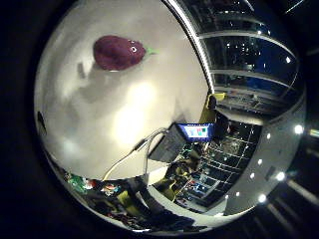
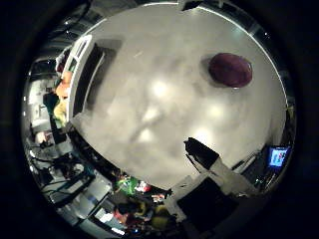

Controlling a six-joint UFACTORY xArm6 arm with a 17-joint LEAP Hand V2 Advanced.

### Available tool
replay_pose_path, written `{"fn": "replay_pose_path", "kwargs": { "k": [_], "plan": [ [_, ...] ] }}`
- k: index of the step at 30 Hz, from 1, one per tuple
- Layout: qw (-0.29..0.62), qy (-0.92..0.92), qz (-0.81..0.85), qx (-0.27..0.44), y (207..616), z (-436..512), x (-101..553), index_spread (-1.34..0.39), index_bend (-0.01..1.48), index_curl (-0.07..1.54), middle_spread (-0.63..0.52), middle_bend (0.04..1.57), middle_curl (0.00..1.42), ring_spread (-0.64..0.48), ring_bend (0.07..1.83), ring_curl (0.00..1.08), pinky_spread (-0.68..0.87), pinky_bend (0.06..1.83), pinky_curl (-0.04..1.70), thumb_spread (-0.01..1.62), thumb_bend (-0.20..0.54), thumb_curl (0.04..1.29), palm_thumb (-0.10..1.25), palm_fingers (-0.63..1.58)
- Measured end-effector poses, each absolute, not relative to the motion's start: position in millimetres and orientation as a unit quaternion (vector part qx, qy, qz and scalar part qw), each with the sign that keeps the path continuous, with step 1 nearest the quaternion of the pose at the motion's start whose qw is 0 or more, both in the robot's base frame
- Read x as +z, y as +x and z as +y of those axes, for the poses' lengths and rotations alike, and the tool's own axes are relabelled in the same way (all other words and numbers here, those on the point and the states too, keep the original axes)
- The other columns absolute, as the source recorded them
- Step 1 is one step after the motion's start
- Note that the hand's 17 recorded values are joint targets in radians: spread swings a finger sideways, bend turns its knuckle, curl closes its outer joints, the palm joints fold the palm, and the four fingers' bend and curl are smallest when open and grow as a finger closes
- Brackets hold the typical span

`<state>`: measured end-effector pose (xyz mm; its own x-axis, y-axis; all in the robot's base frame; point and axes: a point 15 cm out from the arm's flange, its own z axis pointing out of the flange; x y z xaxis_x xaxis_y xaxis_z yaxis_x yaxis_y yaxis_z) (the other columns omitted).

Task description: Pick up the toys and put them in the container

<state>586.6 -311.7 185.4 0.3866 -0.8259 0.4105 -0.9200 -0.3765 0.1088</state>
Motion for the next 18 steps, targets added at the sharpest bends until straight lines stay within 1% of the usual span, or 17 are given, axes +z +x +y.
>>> {"fn": "replay_pose_path", "kwargs": {
  "k": [6, 10, 18],
  "plan": [
    [0.166, 0.827, -0.507, 0.177, 610.5, -324.5, 170.5, -0.44, 0.13, 0.21, 0.04, 0.17, 0.27, 0.16, 0.29, 0.27, 0.38, 0.46, 0.33, 0.95, -0.024, 0.41, 0.84, -0.06],
    [0.162, 0.835, -0.495, 0.179, 622.5, -325.8, 150.0, -0.44, 0.14, 0.2, 0.05, 0.17, 0.27, 0.16, 0.29, 0.27, 0.38, 0.47, 0.33, 0.95, -0.025, 0.41, 0.84, -0.06],
    [0.148, 0.844, -0.476, 0.198, 640.9, -316.2, 129.4, -0.42, 0.14, 0.21, 0.05, 0.18, 0.27, 0.15, 0.29, 0.27, 0.39, 0.48, 0.32, 0.93, -0.024, 0.42, 0.85, -0.04]
  ]
}}
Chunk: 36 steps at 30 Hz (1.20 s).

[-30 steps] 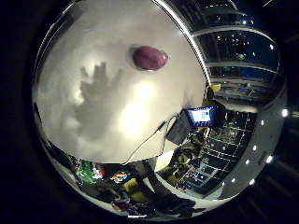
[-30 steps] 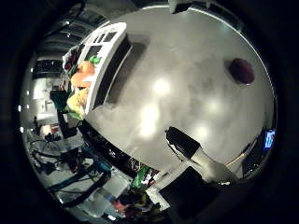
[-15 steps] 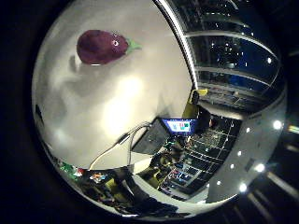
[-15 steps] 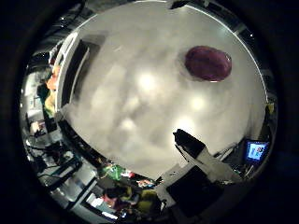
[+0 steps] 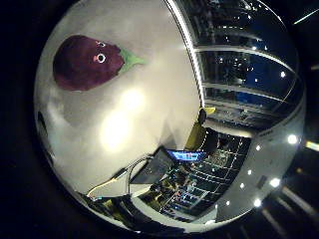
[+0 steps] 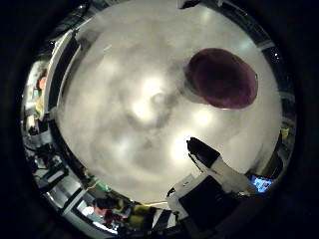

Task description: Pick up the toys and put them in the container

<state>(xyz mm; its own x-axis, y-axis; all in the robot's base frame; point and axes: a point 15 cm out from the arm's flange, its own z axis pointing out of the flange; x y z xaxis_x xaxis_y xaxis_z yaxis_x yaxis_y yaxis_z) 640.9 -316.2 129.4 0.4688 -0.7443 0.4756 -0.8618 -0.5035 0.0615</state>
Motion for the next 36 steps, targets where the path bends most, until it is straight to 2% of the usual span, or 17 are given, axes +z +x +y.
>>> {"fn": "replay_pose_path", "kwargs": {
  "k": [7, 10, 11, 12, 13, 14, 15, 16, 18, 19, 20, 21, 22, 25, 31, 36],
  "plan": [
    [0.133, 0.851, -0.461, 0.213, 656.0, -304.0, 110.8, -0.4, 0.15, 0.23, 0.01, 0.21, 0.29, 0.11, 0.33, 0.28, 0.38, 0.5, 0.32, 0.9, -0.025, 0.43, 0.87, 0.06],
    [0.133, 0.853, -0.458, 0.213, 657.1, -301.7, 106.1, -0.4, 0.16, 0.23, -0.05, 0.25, 0.31, 0.01, 0.4, 0.29, 0.37, 0.52, 0.32, 0.89, -0.026, 0.43, 0.87, 0.24],
    [0.132, 0.853, -0.458, 0.214, 657.7, -301.9, 106.2, -0.41, 0.19, 0.24, -0.09, 0.3, 0.33, -0.06, 0.48, 0.3, 0.32, 0.52, 0.31, 0.89, -0.026, 0.43, 0.88, 0.44],
    [0.131, 0.852, -0.458, 0.216, 658.0, -302.8, 106.2, -0.44, 0.15, 0.23, -0.17, 0.4, 0.35, -0.18, 0.63, 0.32, 0.17, 0.56, 0.3, 0.89, -0.026, 0.43, 0.88, 0.77],
    [0.13, 0.852, -0.458, 0.218, 659.0, -304.0, 106.8, -0.45, 0.14, 0.23, -0.23, 0.46, 0.38, -0.26, 0.71, 0.35, 0.04, 0.58, 0.3, 0.89, -0.028, 0.43, 0.87, 0.81],
    [0.127, 0.852, -0.456, 0.224, 661.2, -304.7, 108.3, -0.48, 0.15, 0.21, -0.27, 0.59, 0.43, -0.31, 0.82, 0.38, -0.21, 0.73, 0.32, 0.89, -0.035, 0.42, 0.85, 1.19],
    [0.126, 0.852, -0.455, 0.227, 661.8, -307.5, 109.8, -0.48, 0.16, 0.22, -0.28, 0.61, 0.44, -0.31, 0.83, 0.39, -0.24, 0.75, 0.34, 0.89, -0.034, 0.42, 0.85, 1.18],
    [0.125, 0.851, -0.455, 0.231, 661.3, -312.7, 112.0, -0.48, 0.37, 0.31, -0.26, 0.79, 0.51, -0.29, 0.9, 0.45, -0.35, 0.8, 0.38, 0.91, -0.036, 0.42, 0.83, 1.48],
    [0.127, 0.851, -0.453, 0.232, 659.7, -318.1, 116.4, -0.46, 0.49, 0.36, -0.24, 0.85, 0.53, -0.28, 0.95, 0.47, -0.37, 0.85, 0.4, 0.91, -0.035, 0.41, 0.82, 1.49],
    [0.13, 0.852, -0.451, 0.231, 658.0, -320.3, 119.0, -0.41, 0.69, 0.44, -0.22, 0.92, 0.56, -0.25, 1.02, 0.49, -0.35, 0.93, 0.44, 0.92, -0.033, 0.41, 0.8, 1.54],
    [0.132, 0.852, -0.452, 0.229, 656.1, -323.0, 121.1, -0.4, 0.71, 0.46, -0.21, 0.93, 0.57, -0.25, 1.04, 0.5, -0.35, 0.95, 0.45, 0.92, -0.032, 0.41, 0.8, 1.53],
    [0.135, 0.852, -0.453, 0.225, 653.1, -325.1, 121.8, -0.34, 0.87, 0.53, -0.19, 1.02, 0.6, -0.23, 1.13, 0.53, -0.33, 1.05, 0.5, 0.93, -0.029, 0.42, 0.79, 1.47],
    [0.138, 0.852, -0.456, 0.219, 648.4, -328.6, 122.8, -0.31, 0.95, 0.57, -0.17, 1.08, 0.62, -0.22, 1.19, 0.55, -0.31, 1.12, 0.54, 0.93, -0.027, 0.42, 0.79, 1.42],
    [0.149, 0.846, -0.469, 0.204, 633.8, -341.7, 131.8, -0.25, 1.08, 0.62, -0.14, 1.19, 0.65, -0.19, 1.3, 0.59, -0.26, 1.22, 0.62, 0.94, -0.025, 0.43, 0.79, 1.31],
    [0.157, 0.831, -0.501, 0.183, 606.2, -363.9, 165.3, -0.2, 1.19, 0.65, -0.11, 1.28, 0.65, -0.17, 1.4, 0.6, -0.2, 1.27, 0.76, 0.94, -0.023, 0.45, 0.82, 1.23],
    [0.128, 0.828, -0.527, 0.142, 583.0, -357.5, 186.7, -0.18, 1.21, 0.64, -0.1, 1.31, 0.64, -0.17, 1.42, 0.59, -0.18, 1.25, 0.82, 0.95, -0.023, 0.46, 0.84, 1.21]
  ]
}}
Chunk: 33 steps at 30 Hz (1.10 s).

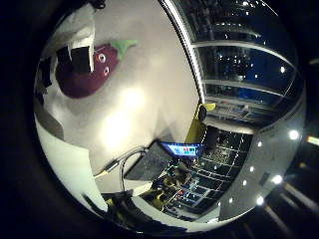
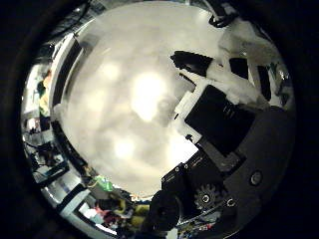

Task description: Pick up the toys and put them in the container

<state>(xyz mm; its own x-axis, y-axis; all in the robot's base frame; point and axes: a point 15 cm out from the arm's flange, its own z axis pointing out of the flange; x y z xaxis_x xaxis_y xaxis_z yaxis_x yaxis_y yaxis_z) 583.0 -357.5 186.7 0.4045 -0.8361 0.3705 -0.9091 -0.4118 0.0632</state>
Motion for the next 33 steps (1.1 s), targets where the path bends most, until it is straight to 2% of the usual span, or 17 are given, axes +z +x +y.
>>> {"fn": "replay_pose_path", "kwargs": {
  "k": [5, 8, 11, 12, 13, 14, 15, 16, 17, 19, 21, 22, 24, 28, 33],
  "plan": [
    [0.11, 0.823, -0.535, 0.156, 572.6, -356.0, 246.2, -0.18, 1.22, 0.64, -0.1, 1.33, 0.63, -0.17, 1.43, 0.59, -0.18, 1.23, 0.88, 0.96, -0.022, 0.47, 0.85, 1.21],
    [0.096, 0.817, -0.545, 0.163, 573.8, -357.2, 252.1, -0.18, 1.22, 0.64, -0.09, 1.33, 0.63, -0.16, 1.44, 0.59, -0.18, 1.22, 0.9, 0.96, -0.023, 0.47, 0.85, 1.21],
    [0.058, 0.795, -0.573, 0.191, 588.4, -356.6, 257.4, -0.2, 1.08, 0.61, -0.11, 1.3, 0.61, -0.17, 1.42, 0.57, -0.22, 1.17, 0.86, 0.99, -0.044, 0.46, 0.79, 1.1],
    [0.043, 0.782, -0.59, 0.198, 593.1, -355.5, 258.0, -0.23, 0.89, 0.56, -0.12, 1.26, 0.6, -0.19, 1.4, 0.55, -0.28, 1.14, 0.83, 1.01, -0.07, 0.44, 0.72, 0.88],
    [0.032, 0.767, -0.608, 0.202, 596.2, -354.8, 257.3, -0.26, 0.72, 0.56, -0.13, 1.21, 0.58, -0.21, 1.4, 0.56, -0.34, 1.15, 0.82, 1.04, -0.05, 0.43, 0.67, 0.72],
    [0.023, 0.748, -0.631, 0.202, 596.8, -355.5, 255.5, -0.27, 0.69, 0.54, -0.14, 1.2, 0.57, -0.21, 1.39, 0.55, -0.35, 1.15, 0.81, 1.04, -0.045, 0.43, 0.67, 0.74],
    [0.017, 0.73, -0.653, 0.201, 596.1, -356.6, 252.9, -0.27, 0.62, 0.51, -0.13, 1.11, 0.55, -0.2, 1.34, 0.53, -0.3, 1.11, 0.81, 1.05, -0.057, 0.41, 0.61, 0.45],
    [0.014, 0.711, -0.675, 0.197, 594.9, -357.5, 247.6, -0.27, 0.6, 0.51, -0.12, 1.05, 0.53, -0.17, 1.32, 0.53, -0.24, 1.06, 0.82, 1.06, -0.054, 0.39, 0.56, 0.32],
    [0.014, 0.688, -0.7, 0.192, 591.4, -360.7, 241.4, -0.26, 0.56, 0.46, -0.11, 0.98, 0.5, -0.14, 1.26, 0.49, -0.16, 1.0, 0.77, 1.07, -0.046, 0.38, 0.54, 0.23],
    [0.02, 0.647, -0.741, 0.177, 581.8, -368.1, 223.2, -0.19, 0.51, 0.43, 0.0, 0.8, 0.43, 0.0, 1.11, 0.42, 0.08, 0.93, 0.72, 1.06, -0.041, 0.35, 0.47, 0.01],
    [0.028, 0.615, -0.77, 0.167, 573.6, -379.3, 205.7, -0.17, 0.49, 0.42, 0.05, 0.76, 0.41, 0.04, 1.06, 0.39, 0.15, 0.9, 0.7, 1.06, -0.038, 0.35, 0.46, -0.06],
    [0.033, 0.605, -0.78, 0.155, 567.9, -381.3, 189.4, -0.11, 0.46, 0.4, 0.13, 0.69, 0.37, 0.13, 0.92, 0.33, 0.28, 0.83, 0.64, 1.06, -0.034, 0.33, 0.44, -0.08],
    [0.033, 0.587, -0.795, 0.149, 565.1, -385.3, 176.5, -0.06, 0.42, 0.39, 0.18, 0.61, 0.34, 0.2, 0.79, 0.28, 0.38, 0.75, 0.58, 1.06, -0.03, 0.32, 0.43, -0.07],
    [0.034, 0.556, -0.82, 0.129, 557.7, -389.0, 141.5, 0.0, 0.33, 0.37, 0.25, 0.47, 0.3, 0.27, 0.63, 0.22, 0.48, 0.65, 0.48, 1.05, -0.029, 0.31, 0.41, -0.02],
    [0.026, 0.543, -0.833, 0.104, 558.7, -376.8, 112.0, 0.03, 0.31, 0.37, 0.28, 0.37, 0.28, 0.29, 0.54, 0.19, 0.52, 0.59, 0.42, 1.03, -0.04, 0.29, 0.34, 0.06]
  ]
}}
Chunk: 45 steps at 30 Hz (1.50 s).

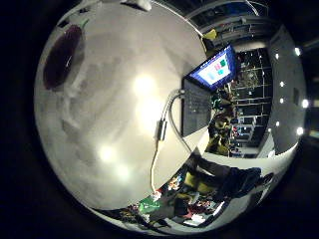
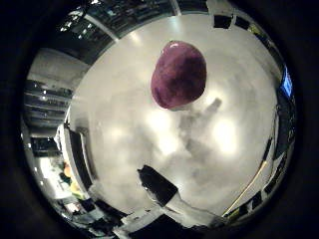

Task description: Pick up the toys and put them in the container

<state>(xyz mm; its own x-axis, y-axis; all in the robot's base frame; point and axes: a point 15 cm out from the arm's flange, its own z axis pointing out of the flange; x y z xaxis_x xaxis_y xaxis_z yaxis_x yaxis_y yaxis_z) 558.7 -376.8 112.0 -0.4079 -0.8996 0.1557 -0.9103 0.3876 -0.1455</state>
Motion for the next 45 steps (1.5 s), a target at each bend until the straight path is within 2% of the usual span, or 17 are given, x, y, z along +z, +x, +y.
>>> {"fn": "replay_pose_path", "kwargs": {
  "k": [7, 12, 21, 27, 29, 32, 34, 38, 45],
  "plan": [
    [0.012, 0.541, -0.832, 0.118, 575.2, -369.4, 103.0, 0.04, 0.31, 0.38, 0.3, 0.25, 0.27, 0.31, 0.41, 0.17, 0.55, 0.52, 0.35, 0.98, -0.036, 0.28, 0.24, 0.16],
    [0.0, 0.541, -0.831, 0.132, 588.4, -362.4, 104.8, 0.03, 0.32, 0.39, 0.31, 0.2, 0.28, 0.32, 0.35, 0.17, 0.56, 0.48, 0.32, 0.96, -0.03, 0.28, 0.23, 0.24],
    [-0.015, 0.537, -0.83, 0.15, 601.6, -363.1, 92.0, -0.08, 0.53, 0.46, 0.29, 0.18, 0.26, 0.33, 0.27, 0.16, 0.6, 0.39, 0.27, 0.96, -0.02, 0.29, 0.32, 0.41],
    [-0.022, 0.536, -0.829, 0.158, 607.3, -363.9, 80.8, -0.22, 0.79, 0.53, 0.22, 0.2, 0.26, 0.31, 0.23, 0.15, 0.61, 0.29, 0.22, 0.97, -0.005, 0.32, 0.51, 0.58],
    [-0.022, 0.537, -0.829, 0.158, 606.8, -365.2, 79.7, -0.29, 0.89, 0.56, 0.12, 0.23, 0.27, 0.27, 0.22, 0.15, 0.59, 0.22, 0.2, 0.95, 0.031, 0.35, 0.67, 0.68],
    [-0.025, 0.537, -0.827, 0.163, 608.4, -367.2, 82.2, -0.35, 0.98, 0.58, -0.02, 0.27, 0.29, 0.16, 0.19, 0.13, 0.57, 0.16, 0.16, 0.89, 0.066, 0.4, 0.9, 0.77],
    [-0.03, 0.536, -0.827, 0.171, 610.0, -372.3, 86.9, -0.37, 1.01, 0.59, -0.11, 0.31, 0.31, 0.07, 0.19, 0.12, 0.55, 0.16, 0.12, 0.84, 0.048, 0.43, 0.99, 0.78],
    [-0.032, 0.534, -0.826, 0.179, 609.3, -377.8, 104.8, -0.38, 1.01, 0.58, -0.2, 0.35, 0.33, -0.03, 0.2, 0.12, 0.51, 0.17, 0.07, 0.8, -0.015, 0.46, 1.05, 0.78],
    [-0.023, 0.53, -0.829, 0.179, 593.1, -386.8, 161.7, -0.38, 1.0, 0.57, -0.28, 0.37, 0.35, -0.13, 0.2, 0.12, 0.47, 0.18, 0.02, 0.79, -0.024, 0.49, 1.06, 0.79]
  ]
}}
